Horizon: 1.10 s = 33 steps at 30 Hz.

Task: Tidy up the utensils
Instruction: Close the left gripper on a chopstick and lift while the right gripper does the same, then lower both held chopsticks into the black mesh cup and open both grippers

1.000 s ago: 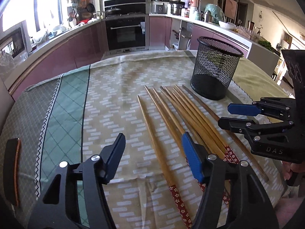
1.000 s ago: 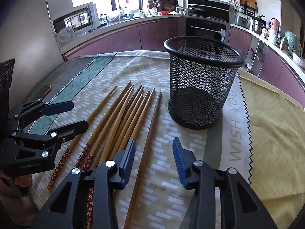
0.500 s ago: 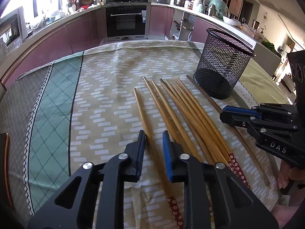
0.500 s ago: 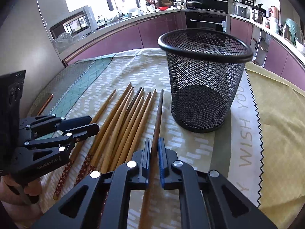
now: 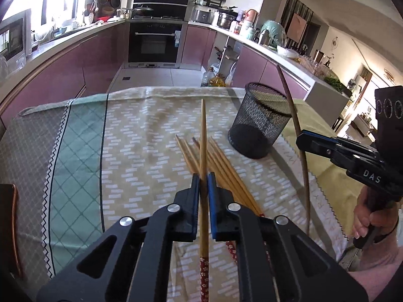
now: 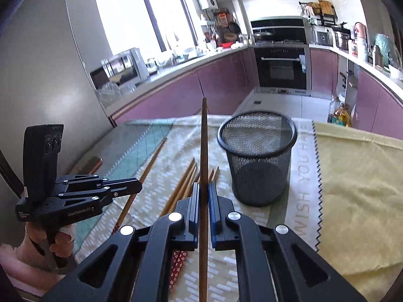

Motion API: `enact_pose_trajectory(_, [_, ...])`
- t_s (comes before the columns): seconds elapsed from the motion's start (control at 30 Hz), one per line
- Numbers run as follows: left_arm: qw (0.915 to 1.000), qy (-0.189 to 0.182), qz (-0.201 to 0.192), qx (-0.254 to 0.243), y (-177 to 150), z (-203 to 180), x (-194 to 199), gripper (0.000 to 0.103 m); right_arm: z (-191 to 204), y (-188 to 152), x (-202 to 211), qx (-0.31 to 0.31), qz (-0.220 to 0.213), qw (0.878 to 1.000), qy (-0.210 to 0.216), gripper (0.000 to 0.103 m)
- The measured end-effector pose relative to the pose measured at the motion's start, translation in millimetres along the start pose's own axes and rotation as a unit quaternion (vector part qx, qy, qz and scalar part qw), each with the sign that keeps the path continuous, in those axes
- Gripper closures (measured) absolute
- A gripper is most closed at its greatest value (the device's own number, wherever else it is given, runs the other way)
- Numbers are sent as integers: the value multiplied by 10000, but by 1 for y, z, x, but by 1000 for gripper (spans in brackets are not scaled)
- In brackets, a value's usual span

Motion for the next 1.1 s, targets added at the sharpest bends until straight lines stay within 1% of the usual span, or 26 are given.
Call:
enact_pose_trajectory(0.17, [9981,-411,-451,-103,25,-12,36,95,-7,20,26,-89,-441,9988,167,97])
enact_pose_trajectory(0.33, [9929,-738,-910,-214,48,-24,65,95,-8,41,42,-33,-783,9967,225,97])
enact_pose_trajectory(0.47, [9887,-792,-1254,-212,74,-32,77,95,-13,63,57,44,-1045,9941,282,97])
enact_pose_trajectory(0.63, [9820,-951,-1619,-195,112,-46,81,95,-17,93,73,205,-1347,9905,200,97])
enact_pose_trajectory(0.7, [9799,-946,-1744,-209,125,-53,81,95,-22,104,75,224,-1432,9893,164,97])
enact_pose_trajectory(0.87, [9776,-1013,-1833,-221,149,-70,72,95,-34,122,79,216,-1639,9862,19,97])
enact_pose_trajectory(0.97, [9781,-925,-1844,-267,158,-78,60,95,-41,127,78,215,-1720,9848,-92,97])
enact_pose_trajectory(1.03, [9803,-842,-1756,-318,160,-83,47,95,-45,128,71,212,-1667,9857,-149,97])
enact_pose_trajectory(1.1, [9839,-786,-1571,-326,158,-84,29,95,-50,126,59,177,-1492,9885,-173,97])
Point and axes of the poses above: each gripper's, at about its wrist camera, not at the fingertips, and x roughly against the way its jaws point, z to its left, y to its top, the point moved 2 cm from there along -x, roughly the way its jaws point, and after that the axes turned 2 degrees about y, right-handed, at the moved point
